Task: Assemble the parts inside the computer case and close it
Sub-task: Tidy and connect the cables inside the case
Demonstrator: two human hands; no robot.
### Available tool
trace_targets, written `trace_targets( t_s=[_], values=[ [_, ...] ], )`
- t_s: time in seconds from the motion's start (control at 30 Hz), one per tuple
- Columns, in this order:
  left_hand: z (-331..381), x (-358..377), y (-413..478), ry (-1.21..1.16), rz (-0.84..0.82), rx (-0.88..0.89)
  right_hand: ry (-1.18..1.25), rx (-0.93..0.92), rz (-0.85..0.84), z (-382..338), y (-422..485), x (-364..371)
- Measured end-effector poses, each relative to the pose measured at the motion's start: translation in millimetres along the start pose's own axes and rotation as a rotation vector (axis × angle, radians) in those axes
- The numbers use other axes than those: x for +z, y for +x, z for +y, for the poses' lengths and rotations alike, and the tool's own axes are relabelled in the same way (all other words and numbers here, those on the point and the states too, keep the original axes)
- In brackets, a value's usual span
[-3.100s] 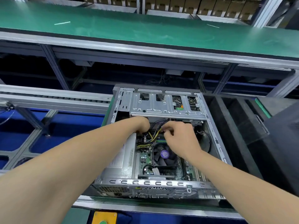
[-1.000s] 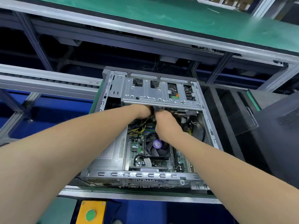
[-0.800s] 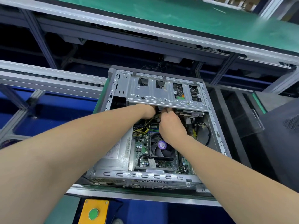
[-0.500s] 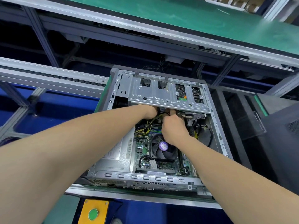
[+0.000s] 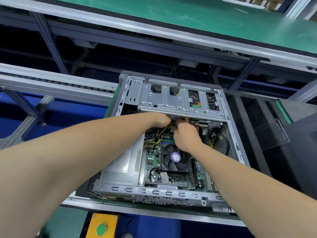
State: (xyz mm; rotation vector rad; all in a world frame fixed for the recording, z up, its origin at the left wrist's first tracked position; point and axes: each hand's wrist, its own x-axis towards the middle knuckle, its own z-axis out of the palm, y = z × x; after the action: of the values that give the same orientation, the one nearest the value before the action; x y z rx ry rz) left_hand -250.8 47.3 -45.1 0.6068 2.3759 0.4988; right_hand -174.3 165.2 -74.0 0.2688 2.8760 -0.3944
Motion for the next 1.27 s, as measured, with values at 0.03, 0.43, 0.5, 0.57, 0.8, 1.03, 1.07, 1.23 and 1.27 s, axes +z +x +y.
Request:
trace_targets(
  t_s=[0.03,0.43,0.5,0.57,0.8,1.03,1.07,1.23,1.27],
  values=[
    [0,0,1,-0.025,-0.012,0.008,0.03,0.022,-0.015,0,2,0],
    [-1,1,1,-0.052,-0.092,-0.05,0.151,0.114,0.008,13,14,12],
    [0,0,0,-0.099,-0.081,-0.015,0.155,0.124,0.02,16,15,13],
    [0,-1,-1,-0.078,-0.096,-0.002,0.159,0.131,0.039,16,16,13],
    [-2,3,3,0.189,-0.085,-0.093,0.225,0.116,0.049,16,17,14],
    [-3,3,9,0.123,-0.052,-0.069,0.262,0.098,0.062,17,16,15],
    [-5,2,9,0.113,-0.047,-0.075,0.262,0.099,0.063,16,16,14],
    [-6,-2,3,0.095,-0.028,-0.081,0.22,0.107,0.04,14,14,11],
    [-3,-2,2,0.114,-0.04,-0.073,0.221,0.105,0.037,13,14,11]
  ],
)
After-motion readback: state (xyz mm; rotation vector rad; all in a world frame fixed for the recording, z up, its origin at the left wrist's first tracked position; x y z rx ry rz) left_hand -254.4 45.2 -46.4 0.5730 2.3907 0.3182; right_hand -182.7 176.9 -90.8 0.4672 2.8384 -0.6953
